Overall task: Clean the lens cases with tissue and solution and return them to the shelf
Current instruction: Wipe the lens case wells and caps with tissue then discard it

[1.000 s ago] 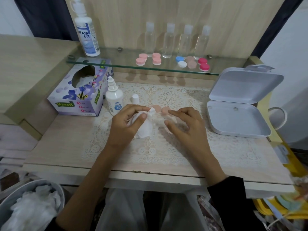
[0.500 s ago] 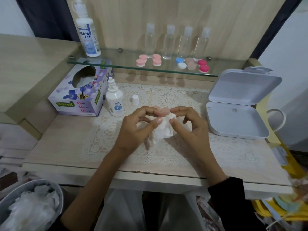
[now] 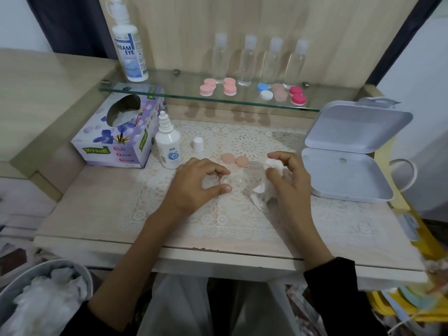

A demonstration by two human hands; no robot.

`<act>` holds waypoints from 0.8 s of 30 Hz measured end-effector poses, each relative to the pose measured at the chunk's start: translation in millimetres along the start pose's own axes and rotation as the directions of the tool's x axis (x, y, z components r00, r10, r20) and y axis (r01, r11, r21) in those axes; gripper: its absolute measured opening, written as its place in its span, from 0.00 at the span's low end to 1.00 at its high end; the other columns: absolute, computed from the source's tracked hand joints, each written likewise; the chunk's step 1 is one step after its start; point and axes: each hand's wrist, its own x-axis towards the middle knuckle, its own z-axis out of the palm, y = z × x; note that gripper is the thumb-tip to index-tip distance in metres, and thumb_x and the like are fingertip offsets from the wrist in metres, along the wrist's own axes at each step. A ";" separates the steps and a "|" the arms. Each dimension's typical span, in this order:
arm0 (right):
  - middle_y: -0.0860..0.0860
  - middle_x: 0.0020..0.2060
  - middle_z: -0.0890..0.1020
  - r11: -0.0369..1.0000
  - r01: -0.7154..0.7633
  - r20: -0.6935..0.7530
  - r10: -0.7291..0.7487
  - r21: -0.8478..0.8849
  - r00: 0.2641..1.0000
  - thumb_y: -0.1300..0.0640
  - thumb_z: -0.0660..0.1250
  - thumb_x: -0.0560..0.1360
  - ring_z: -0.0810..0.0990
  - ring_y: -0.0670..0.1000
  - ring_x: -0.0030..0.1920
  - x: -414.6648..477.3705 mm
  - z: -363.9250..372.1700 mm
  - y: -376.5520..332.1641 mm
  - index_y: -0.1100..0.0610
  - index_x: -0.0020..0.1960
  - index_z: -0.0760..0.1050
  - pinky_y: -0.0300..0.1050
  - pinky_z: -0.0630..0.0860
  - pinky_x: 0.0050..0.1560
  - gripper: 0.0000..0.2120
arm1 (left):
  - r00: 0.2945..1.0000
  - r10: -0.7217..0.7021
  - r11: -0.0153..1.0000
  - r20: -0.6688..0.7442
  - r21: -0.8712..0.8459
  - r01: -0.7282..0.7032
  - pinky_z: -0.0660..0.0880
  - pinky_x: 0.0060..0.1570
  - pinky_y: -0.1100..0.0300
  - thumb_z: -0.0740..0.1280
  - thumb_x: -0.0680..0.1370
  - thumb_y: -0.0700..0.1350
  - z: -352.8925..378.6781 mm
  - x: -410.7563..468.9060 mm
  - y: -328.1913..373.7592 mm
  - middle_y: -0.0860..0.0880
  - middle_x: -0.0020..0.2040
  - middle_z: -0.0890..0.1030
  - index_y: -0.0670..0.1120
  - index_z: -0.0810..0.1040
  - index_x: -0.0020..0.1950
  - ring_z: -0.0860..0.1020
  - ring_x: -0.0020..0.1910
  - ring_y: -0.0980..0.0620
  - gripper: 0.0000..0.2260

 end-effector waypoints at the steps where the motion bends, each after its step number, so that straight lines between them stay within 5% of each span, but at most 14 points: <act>1: 0.48 0.43 0.78 0.996 0.034 0.005 -0.034 -0.077 0.999 0.70 0.62 0.75 0.72 0.55 0.35 0.1 0.2 2.4 0.60 0.53 0.72 0.47 0.72 0.32 0.09 | 1.000 0.006 1.000 -0.001 0.002 -0.006 0.70 0.57 0.49 0.67 0.66 0.65 0.3 0.2 -1.0 0.60 0.47 0.80 0.58 0.81 0.52 0.73 0.51 0.63 0.19; 3: 0.49 0.44 0.78 0.955 0.098 0.029 -0.094 -0.281 0.995 0.67 0.65 0.73 0.75 0.55 0.37 2.6 -2.2 9.2 0.53 0.50 0.71 0.49 0.74 0.36 0.12 | 1.000 0.012 1.000 -0.007 0.001 -0.012 0.70 0.57 0.48 0.67 0.67 0.65 0.9 -0.3 -2.2 0.60 0.48 0.81 0.58 0.81 0.52 0.72 0.51 0.62 0.18; 8: 0.49 0.36 0.79 0.805 0.201 0.122 -0.160 -0.559 0.980 0.62 0.65 0.69 0.77 0.56 0.37 8.8 -6.5 21.4 0.52 0.43 0.78 0.59 0.75 0.38 0.07 | 1.000 0.015 1.000 -0.019 0.008 -0.015 0.70 0.56 0.47 0.66 0.67 0.65 2.3 -1.0 -1.7 0.59 0.48 0.81 0.57 0.81 0.52 0.73 0.52 0.59 0.19; 15: 0.50 0.45 0.76 0.545 0.390 0.286 -0.269 -0.742 0.920 0.63 0.67 0.70 0.75 0.44 0.44 7.1 -1.2 21.9 0.59 0.48 0.82 0.37 0.71 0.44 0.08 | 1.000 0.010 1.000 -0.027 0.020 -0.009 0.70 0.56 0.46 0.66 0.68 0.64 2.6 -1.6 -0.5 0.60 0.48 0.80 0.58 0.81 0.52 0.72 0.52 0.60 0.18; 20: 0.50 0.45 0.74 0.531 0.427 0.312 -0.296 -0.732 0.903 0.51 0.64 0.75 0.73 0.45 0.42 3.4 0.9 20.3 0.58 0.48 0.82 0.35 0.70 0.41 0.13 | 0.999 0.024 0.999 -0.030 0.033 -0.023 0.70 0.56 0.46 0.65 0.68 0.64 2.8 -2.4 -0.4 0.60 0.49 0.80 0.57 0.81 0.53 0.73 0.53 0.58 0.18; 24: 0.50 0.43 0.74 0.507 0.415 0.287 -0.313 -0.755 0.905 0.56 0.67 0.76 0.71 0.43 0.39 7.7 0.2 23.3 0.59 0.49 0.83 0.28 0.65 0.41 0.09 | 0.999 0.024 0.999 -0.033 0.031 -0.023 0.70 0.56 0.45 0.65 0.69 0.64 3.1 -2.3 -0.3 0.60 0.49 0.80 0.57 0.82 0.53 0.73 0.52 0.58 0.18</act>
